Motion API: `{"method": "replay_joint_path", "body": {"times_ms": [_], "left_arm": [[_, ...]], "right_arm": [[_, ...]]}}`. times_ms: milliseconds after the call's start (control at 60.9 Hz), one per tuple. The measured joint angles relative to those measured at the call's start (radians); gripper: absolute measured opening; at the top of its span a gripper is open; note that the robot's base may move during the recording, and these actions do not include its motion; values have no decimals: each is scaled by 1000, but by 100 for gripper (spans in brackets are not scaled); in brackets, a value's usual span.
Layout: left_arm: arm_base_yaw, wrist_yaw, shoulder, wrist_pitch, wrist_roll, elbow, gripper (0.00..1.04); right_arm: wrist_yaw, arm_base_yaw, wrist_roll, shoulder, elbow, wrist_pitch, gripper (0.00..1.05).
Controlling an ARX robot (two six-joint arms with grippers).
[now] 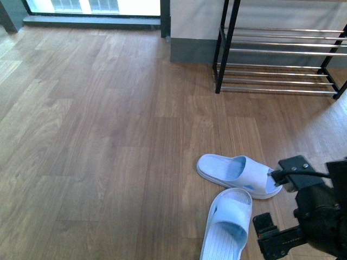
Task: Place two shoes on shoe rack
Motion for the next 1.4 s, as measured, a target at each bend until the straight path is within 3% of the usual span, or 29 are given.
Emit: {"method": "replay_joint_path", "body": {"times_ms": [361, 624, 1232, 1396], "left_arm": [[0, 0, 0, 0, 0, 0, 95], [0, 0, 0, 0, 0, 0, 95], [0, 0, 0, 0, 0, 0, 95], [0, 0, 0, 0, 0, 0, 95]], "right_arm": [[-30, 35, 97, 371, 311, -105, 95], [-23, -35, 135, 538, 483, -87, 95], [-77, -53, 196, 545, 479, -8, 5], [-82, -57, 197, 476, 395, 43, 1]]}}
